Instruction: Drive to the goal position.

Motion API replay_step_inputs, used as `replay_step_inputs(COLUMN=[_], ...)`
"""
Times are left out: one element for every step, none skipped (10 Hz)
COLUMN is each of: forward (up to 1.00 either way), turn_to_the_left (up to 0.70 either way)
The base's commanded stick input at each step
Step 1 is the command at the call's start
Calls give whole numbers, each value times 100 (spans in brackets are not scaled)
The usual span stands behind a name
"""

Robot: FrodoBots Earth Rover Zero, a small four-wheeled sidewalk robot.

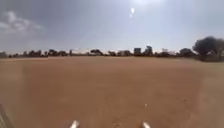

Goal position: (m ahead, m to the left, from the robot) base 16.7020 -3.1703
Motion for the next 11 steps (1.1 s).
replay_step_inputs(forward=[70, 70, 70, 70, 70, 70, 70, 70, 70, 70, 70], turn_to_the_left=[0, 0, 0, 0, -16, -35, -35, -30, 0, 0, 0])
